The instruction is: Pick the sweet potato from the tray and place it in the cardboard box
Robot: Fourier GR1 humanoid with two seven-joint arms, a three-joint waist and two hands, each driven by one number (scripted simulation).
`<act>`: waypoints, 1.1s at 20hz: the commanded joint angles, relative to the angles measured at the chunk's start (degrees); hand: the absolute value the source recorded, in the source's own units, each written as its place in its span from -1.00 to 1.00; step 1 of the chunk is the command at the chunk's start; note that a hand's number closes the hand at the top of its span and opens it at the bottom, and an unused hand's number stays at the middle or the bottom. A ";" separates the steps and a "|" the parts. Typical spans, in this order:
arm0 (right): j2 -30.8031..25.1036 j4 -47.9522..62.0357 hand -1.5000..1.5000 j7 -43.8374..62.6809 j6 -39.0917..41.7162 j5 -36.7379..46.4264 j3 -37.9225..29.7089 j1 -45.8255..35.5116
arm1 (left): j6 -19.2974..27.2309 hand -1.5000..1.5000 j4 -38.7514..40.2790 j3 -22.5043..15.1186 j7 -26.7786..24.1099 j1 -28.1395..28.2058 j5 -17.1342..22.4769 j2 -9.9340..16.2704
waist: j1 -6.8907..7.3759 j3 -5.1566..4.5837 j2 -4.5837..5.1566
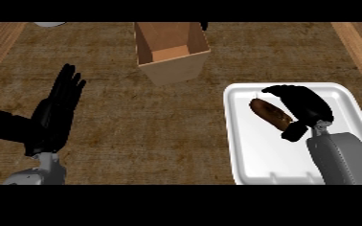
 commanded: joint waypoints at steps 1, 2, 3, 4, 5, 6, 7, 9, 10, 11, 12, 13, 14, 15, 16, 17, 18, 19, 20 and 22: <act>-1.79 5.52 1.00 -6.55 -4.05 1.29 0.05 -2.19 | -1.29 0.00 2.85 1.35 0.49 -3.49 0.71 1.11 | 0.05 0.04 0.10; -2.29 -3.27 1.00 -6.05 -4.11 2.49 2.85 5.37 | -0.97 0.00 0.19 0.02 -1.93 2.41 -0.28 -0.36 | -0.20 0.03 -0.05; -2.21 1.69 1.00 -7.00 -5.63 3.51 2.33 0.73 | -2.01 0.00 -1.02 1.27 -1.29 2.71 1.55 0.27 | 0.17 0.03 0.02; -0.98 -1.23 1.00 -4.96 -4.82 4.54 3.47 1.71 | 0.16 0.00 2.49 1.43 -0.76 -2.23 -0.20 -0.09 | -0.14 0.03 0.02; -2.52 0.13 1.00 -6.60 -5.80 5.41 3.30 1.16 | -1.33 0.00 4.54 0.60 -3.67 -0.64 -0.26 -0.70 | -0.10 0.02 0.05; -1.36 1.16 1.00 -7.49 -9.47 6.18 3.66 3.34 | -0.57 0.00 0.36 0.63 0.44 -1.38 0.16 -0.16 | -0.04 0.04 0.02; -3.50 0.56 1.00 -8.58 -7.05 5.16 1.34 0.82 | 0.40 0.00 3.02 -0.20 -1.72 -2.50 -1.45 -1.36 | -0.11 0.03 0.03; 0.51 2.51 1.00 -6.98 -10.59 6.30 2.20 0.87 | 0.87 0.00 -0.92 -1.49 2.00 -0.77 -1.62 -1.81 | 0.03 0.04 0.02; -0.13 -2.08 1.00 -5.74 -6.59 6.32 2.53 -0.19 | -1.07 0.00 2.08 0.45 -1.01 0.15 -0.51 -0.74 | -0.04 0.02 0.00; 9.87 -5.09 1.00 4.97 -4.83 9.26 8.72 -1.51 | -1.18 0.00 -0.26 0.48 0.65 -0.06 -0.29 0.40 | 0.31 -0.01 -0.13; 18.25 -4.24 1.00 10.82 -5.57 10.91 12.35 -3.72 | 0.00 0.00 2.32 -1.28 -0.40 -1.73 -1.68 -1.55 | 1.19 -0.09 0.02; 18.65 -3.08 1.00 13.90 -4.34 8.17 13.89 -6.34 | -1.39 0.00 1.77 -0.41 0.47 -2.87 0.11 -0.57 | 3.77 -0.12 0.27; 18.80 -1.72 1.00 15.58 -5.27 7.21 15.54 -7.24 | -2.08 0.00 1.83 -2.16 0.15 -3.36 -0.47 -1.06 | 5.68 -0.06 0.79; 18.92 -1.69 1.00 16.25 -5.48 6.43 16.26 -8.08 | -1.98 0.00 1.43 -2.91 0.36 -3.72 -0.53 -1.67 | 7.46 -0.03 0.93; 19.02 -0.81 1.00 17.66 -6.08 5.40 16.42 -8.86 | -2.62 0.00 1.44 -2.94 0.20 -3.59 -0.38 -1.26 | 9.32 0.02 1.44; 19.09 -1.02 1.00 19.89 -6.89 4.88 17.73 -10.31 | -2.84 0.00 1.65 -3.63 0.42 -4.15 -0.58 -1.45 | 9.83 0.05 1.38; 19.16 -0.59 1.00 21.92 -7.66 4.48 18.28 -12.35 | -3.52 0.00 1.73 -3.51 0.06 -4.71 -0.02 -1.25 | 11.03 -0.04 1.63; 19.20 -0.78 1.00 24.27 -8.38 4.02 19.48 -14.08 | -3.91 0.00 1.85 -4.78 -0.14 -4.13 -0.40 -1.82 | 11.79 -0.06 1.38; 19.24 -0.29 1.00 26.23 -9.67 3.71 20.55 -15.61 | -3.57 0.00 2.45 -4.82 0.11 -5.06 -0.53 -2.06 | 12.19 -0.03 1.78; 19.29 -0.04 1.00 30.71 -11.21 2.31 21.66 -19.45 | -3.58 0.00 2.60 -5.48 0.42 -6.65 -0.71 -2.41 | 12.83 -0.01 1.75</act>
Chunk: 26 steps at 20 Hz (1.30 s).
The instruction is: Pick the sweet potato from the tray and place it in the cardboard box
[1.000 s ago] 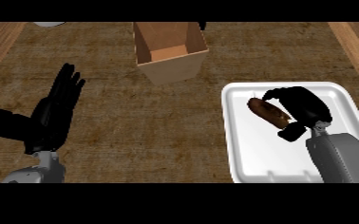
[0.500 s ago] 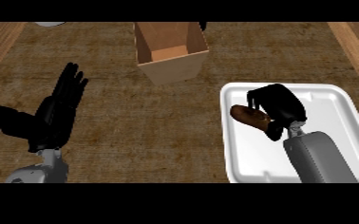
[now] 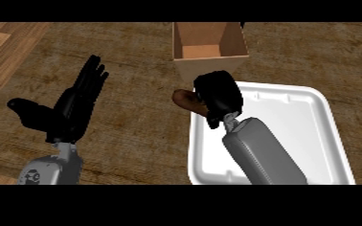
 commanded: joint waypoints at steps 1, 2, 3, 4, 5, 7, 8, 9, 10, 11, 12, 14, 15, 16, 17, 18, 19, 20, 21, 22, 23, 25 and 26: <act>1.25 0.87 1.00 9.55 -2.75 -2.86 4.30 -7.19 | -0.85 0.00 0.42 -2.19 0.58 -1.95 -0.26 -0.84 | 3.23 0.02 0.19; 1.27 1.17 1.00 11.13 -3.01 -3.28 5.36 -9.12 | -1.33 0.00 1.05 -2.17 0.68 -2.79 -0.12 -0.54 | 3.71 -0.07 0.43; 1.28 1.79 1.00 13.59 -2.65 -3.88 6.26 -11.45 | -1.25 0.00 0.86 -2.48 0.47 -2.90 -0.38 -0.72 | 4.13 -0.14 0.15; 1.28 2.33 1.00 15.27 -3.19 -4.05 7.71 -13.61 | -0.93 0.00 1.53 -2.60 0.46 -3.67 -0.70 -0.96 | 4.10 -0.18 0.29; 1.29 2.89 1.00 16.65 -3.00 -4.69 7.95 -15.75 | -1.48 0.00 2.47 -3.12 0.37 -3.43 -0.43 -1.32 | 4.70 -0.30 0.62; 1.30 2.87 1.00 20.87 -4.07 -6.96 9.17 -19.21 | -1.05 0.00 2.30 -3.61 1.10 -3.96 -0.61 -1.83 | 5.23 -0.24 0.05; 1.30 3.22 1.00 22.27 -5.70 -8.00 9.03 -20.61 | -0.78 0.00 2.59 -3.75 0.88 -4.82 -0.96 -2.03 | 5.41 -0.20 0.38; 1.31 3.64 1.00 24.55 -7.72 -8.68 8.40 -21.89 | -1.29 0.00 2.69 -4.03 1.04 -4.72 -0.90 -1.84 | 5.35 -0.18 0.42; 1.31 2.37 1.00 26.94 -11.19 -9.33 7.36 -22.70 | -1.07 0.00 2.73 -3.78 0.63 -4.70 -0.76 -2.06 | 5.18 -0.11 0.23; 1.31 2.41 1.00 29.35 -12.49 -9.05 7.31 -24.28 | -1.02 0.00 3.02 -3.95 1.28 -5.20 -0.63 -2.30 | 5.35 -0.16 0.13; 1.31 2.87 1.00 31.81 -13.69 -8.99 7.68 -26.11 | -0.87 0.00 3.75 -3.99 0.81 -4.63 -1.31 -2.05 | 5.24 -0.24 0.12; 1.31 4.45 1.00 37.23 -16.23 -8.08 7.73 -29.01 | -0.08 0.00 3.66 -3.73 1.37 -5.33 -1.54 -2.27 | 4.93 -0.29 -0.12; 1.31 4.60 1.00 39.64 -17.49 -7.71 7.70 -31.26 | -0.79 0.00 4.11 -3.34 1.04 -5.68 -1.05 -1.85 | 4.53 -0.38 -0.17; 1.32 5.52 1.00 42.07 -17.75 -7.62 6.86 -33.95 | -0.45 0.00 4.39 -3.79 0.59 -5.19 -1.69 -2.13 | 4.11 -0.41 -0.28; 1.31 6.79 1.00 44.39 -19.73 -6.97 7.45 -34.58 | -0.50 0.00 4.74 -3.85 0.59 -4.65 -2.01 -1.86 | 3.83 -0.40 -0.12; 1.31 7.67 1.00 46.47 -19.64 -6.72 7.69 -36.69 | 0.02 0.00 4.46 -4.30 0.44 -5.01 -2.03 -2.82 | 3.95 -0.46 -0.33; 1.31 8.89 1.00 48.35 -20.84 -6.54 7.58 -37.93 | -0.21 0.00 4.73 -3.65 0.48 -5.38 -1.85 -2.21 | 3.29 -0.44 -0.18; 1.31 10.25 1.00 49.57 -20.37 -6.61 7.04 -40.26 | -0.02 0.00 5.32 -3.50 0.60 -6.00 -1.92 -2.29 | 2.91 -0.49 -0.07; 1.31 11.09 1.00 51.13 -21.98 -6.96 7.91 -40.32 | 0.52 0.00 5.26 -3.82 0.16 -5.18 -2.22 -2.90 | 2.77 -0.44 -0.10; 1.30 12.91 1.00 51.73 -22.07 -7.03 6.30 -41.92 | -0.57 0.00 4.71 -3.01 0.42 -5.16 -1.80 -1.29 | 3.19 -0.46 -0.02; 1.30 13.71 1.00 52.12 -22.33 -7.45 5.98 -43.70 | 0.66 0.00 6.45 -3.00 -0.95 -5.37 -2.50 -2.45 | 1.75 -0.47 0.23; 1.29 16.01 1.00 54.03 -22.47 -9.36 6.34 -45.06 | 0.82 0.00 5.94 -2.67 0.13 -6.00 -2.46 -2.02 | 1.65 -0.39 -0.01; 1.29 17.18 1.00 54.63 -22.43 -9.76 5.97 -46.57 | 0.91 0.00 5.43 -2.79 0.07 -6.03 -2.43 -2.19 | 1.63 -0.40 -0.14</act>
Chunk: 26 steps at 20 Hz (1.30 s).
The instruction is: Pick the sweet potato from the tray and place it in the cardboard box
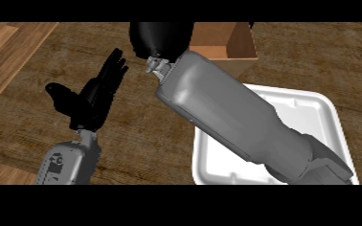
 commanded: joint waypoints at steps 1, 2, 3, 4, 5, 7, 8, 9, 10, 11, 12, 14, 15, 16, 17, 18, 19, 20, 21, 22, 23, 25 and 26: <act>0.49 5.28 1.00 11.70 -2.96 -2.27 0.36 -5.41 | 0.25 0.00 0.53 0.60 -0.54 0.24 -0.37 0.45 | -1.32 0.02 -0.08; 0.49 7.14 1.00 10.96 -4.47 -2.78 -0.32 -5.62 | 0.24 0.00 0.68 1.56 -0.91 -0.93 0.00 0.87 | -1.19 0.00 0.40; 0.49 8.32 1.00 11.96 -3.28 -3.50 -0.71 -7.32 | 0.62 0.00 0.13 1.81 0.53 -1.33 0.35 0.80 | -1.38 0.03 0.04; 0.49 8.77 1.00 12.45 -5.28 -3.57 -0.77 -7.60 | 0.75 0.00 1.40 2.03 -1.04 -0.65 -0.06 0.73 | -2.22 0.04 0.18; 0.49 11.01 1.00 11.17 -6.75 -3.68 -0.71 -7.30 | 1.53 0.00 0.13 1.94 0.81 -1.47 0.47 -0.05 | -2.61 0.13 0.20; 0.49 13.15 1.00 12.36 -8.70 -1.81 1.17 -7.63 | 2.11 0.00 -0.24 2.30 0.05 -0.13 -0.20 0.30 | -3.51 0.16 -0.09; 0.49 15.54 1.00 12.14 -7.58 -1.57 1.16 -9.19 | 1.95 0.00 -0.12 3.21 0.83 -1.20 0.14 1.17 | -3.52 0.13 0.04; 0.49 18.39 1.00 11.95 -5.81 -1.29 0.63 -9.79 | 1.78 0.00 -0.85 1.65 0.17 0.67 -0.42 0.34 | -3.85 0.12 -0.05; 0.49 18.75 1.00 12.33 -7.56 -1.51 1.18 -9.69 | 1.43 0.00 -0.19 2.24 -1.16 1.41 -0.06 0.49 | -4.37 0.13 -0.02; 0.49 19.50 1.00 12.67 -8.70 -1.43 2.54 -9.69 | 0.66 0.00 0.91 3.46 -0.82 -0.08 0.85 1.41 | -4.31 0.10 0.21; 0.49 20.82 1.00 12.37 -7.26 -2.60 1.53 -11.69 | 2.08 0.00 0.53 2.97 -1.49 0.92 -0.51 0.77 | -4.57 0.15 0.00; 0.49 25.49 1.00 8.96 -8.83 -2.76 1.40 -10.57 | 1.34 0.00 -1.07 3.35 -0.20 1.49 0.39 1.53 | -4.85 0.21 0.16; 0.49 25.58 1.00 10.60 -9.20 -2.91 2.41 -11.07 | 0.80 0.00 -0.41 3.88 -1.51 1.32 0.70 1.84 | -4.92 0.18 0.12; 0.49 28.53 1.00 7.50 -9.76 -3.05 1.04 -11.34 | 1.72 0.00 -0.33 4.31 -2.74 1.94 0.07 1.66 | -5.20 0.20 0.40; 0.49 28.74 1.00 6.40 -11.33 -3.69 1.58 -9.91 | 1.56 0.00 0.02 5.07 -0.89 1.47 0.75 2.27 | -6.37 0.28 0.14; 0.49 30.74 1.00 6.77 -10.55 -3.53 1.69 -10.83 | 1.87 0.00 -0.80 4.01 -0.52 1.08 0.26 1.61 | -6.20 0.28 0.14; 0.49 31.69 1.00 6.07 -11.45 -4.19 1.95 -9.79 | 1.35 0.00 -3.39 4.68 2.18 1.09 1.79 2.34 | -5.69 0.32 0.01; 0.49 32.27 1.00 5.65 -10.45 -5.86 2.40 -9.90 | 1.05 0.00 -2.74 3.93 1.03 1.87 1.46 1.80 | -5.55 0.28 0.10; 0.49 34.26 1.00 3.19 -8.84 -6.60 2.52 -9.63 | 2.24 0.00 -3.36 4.70 2.17 0.72 1.28 1.97 | -5.85 0.31 0.14; 0.49 37.32 1.00 0.26 -4.39 -8.26 0.14 -10.31 | 1.79 0.00 -1.25 4.09 -0.05 1.47 0.40 1.74 | -6.04 0.25 0.65; 0.50 37.73 1.00 0.95 -2.99 -9.44 1.47 -7.92 | 0.07 0.00 -1.69 4.84 -0.93 2.21 2.36 2.09 | -5.47 0.20 0.55; 0.50 40.50 1.00 -0.53 1.11 -12.92 -0.61 -6.57 | 2.59 0.00 -1.96 3.26 0.08 0.28 -0.04 0.73 | -5.92 0.30 0.71; 0.50 40.40 -1.00 0.81 2.73 -15.18 -1.62 -6.88 | 1.76 0.00 -0.59 3.79 -0.85 1.23 0.40 1.15 | -6.01 0.27 0.50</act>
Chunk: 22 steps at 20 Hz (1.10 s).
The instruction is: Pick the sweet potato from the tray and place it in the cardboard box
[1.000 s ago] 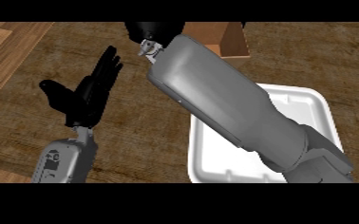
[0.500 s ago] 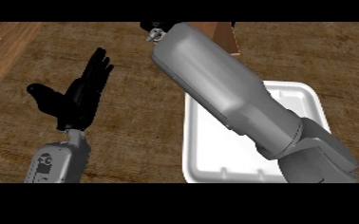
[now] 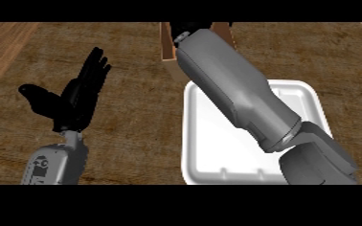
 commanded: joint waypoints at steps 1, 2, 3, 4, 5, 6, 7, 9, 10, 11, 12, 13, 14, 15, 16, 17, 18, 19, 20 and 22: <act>0.28 4.91 -1.00 2.39 6.11 -6.32 -2.59 2.55 | 0.01 0.00 -0.38 0.21 0.95 -0.76 0.19 0.28 | -0.02 0.08 0.10; 0.29 5.40 -1.00 1.54 5.58 -7.56 -3.95 1.24 | -1.04 0.00 0.46 0.50 -1.43 2.05 0.85 0.15 | -0.42 0.06 -0.03; 0.29 6.42 -1.00 0.79 2.73 -7.68 -3.66 1.63 | 0.58 0.00 -1.72 -0.42 0.65 0.37 -0.26 -0.38 | 0.15 0.13 0.08; 0.29 5.06 -1.00 -0.50 -0.32 -8.43 -2.64 3.49 | 1.56 0.00 -0.22 -0.03 0.00 -0.46 -1.23 -0.42 | -0.49 0.15 0.00; 0.29 4.39 -1.00 -0.16 -4.00 -7.72 -1.19 3.88 | -0.30 0.00 0.97 1.31 -0.49 -1.10 0.52 0.68 | -0.50 0.12 0.03; 0.29 4.03 -1.00 -1.75 -5.30 -7.60 -0.68 4.26 | 0.14 0.00 -0.43 0.80 -0.47 1.23 -0.07 0.47 | -1.16 0.16 -0.35; 0.29 4.81 -1.00 -2.47 -7.42 -6.68 -1.15 2.02 | 0.52 0.00 0.51 0.85 -0.74 0.73 -0.11 -0.02 | -1.03 0.15 -0.10; 0.29 3.68 -1.00 -4.12 -16.49 -2.66 0.63 2.78 | -0.01 0.00 -0.11 1.17 -0.98 1.75 0.49 0.24 | -1.49 0.17 -0.13; 0.29 2.94 -1.00 -5.06 -17.52 -1.89 1.01 1.27 | 1.18 0.00 0.64 0.53 -0.86 1.67 -0.93 -0.27 | -2.16 0.19 -0.32; 0.29 2.02 -1.00 -4.80 -21.54 -0.54 1.77 1.19 | -0.33 0.00 -1.34 0.27 -1.78 3.35 0.19 -0.10 | -0.98 0.18 -0.35; 0.29 3.20 -1.00 -5.38 -24.06 0.51 0.52 -1.02 | 0.27 0.00 -0.43 1.01 -0.91 1.46 0.20 0.16 | -1.94 0.21 -0.07; 0.29 0.06 -1.00 -5.54 -28.17 0.74 1.59 0.70 | 1.95 0.00 0.87 0.89 -0.83 0.51 -0.59 -1.03 | -2.83 0.24 -0.40; 0.29 0.38 -1.00 -4.01 -29.60 -0.15 -0.30 -1.14 | 1.58 0.00 0.21 0.89 -0.04 0.24 -0.73 -0.20 | -2.20 0.24 -0.35; 0.29 -0.56 -1.00 -5.73 -32.80 -1.24 -1.11 1.87 | 0.99 0.00 -2.28 1.34 0.28 1.84 0.35 0.18 | -2.33 0.28 -0.70; 0.29 -0.98 -1.00 -4.30 -33.45 -1.69 -1.35 0.11 | 0.79 0.00 -0.58 1.01 0.05 1.44 -0.33 0.39 | -2.09 0.22 -0.53; 0.29 -1.18 -1.00 -5.43 -35.46 -2.73 -3.08 1.01 | 1.93 0.00 -1.96 0.16 0.32 2.82 -1.07 -0.62 | -2.79 0.27 -0.78; 0.29 -2.78 -1.00 -3.77 -37.10 -4.26 -4.22 0.48 | 0.70 0.00 -1.49 0.30 -0.73 3.45 -0.15 -0.52 | -2.14 0.23 -0.72; 0.29 -3.17 -1.00 -4.10 -38.91 -5.38 -7.13 -1.22 | 1.09 0.00 -1.31 1.60 -0.13 2.09 -0.15 0.53 | -2.63 0.27 -0.63; 0.29 -5.66 -1.00 -4.72 -43.46 -5.99 -6.54 2.38 | 0.09 0.00 -1.47 1.98 -1.05 3.69 0.62 0.86 | -2.47 0.27 -0.80; 0.28 -7.57 -1.00 -5.54 -47.88 -7.76 -9.64 2.02 | 0.54 0.00 -1.67 1.04 -0.20 3.78 0.13 0.21 | -3.00 0.34 -0.86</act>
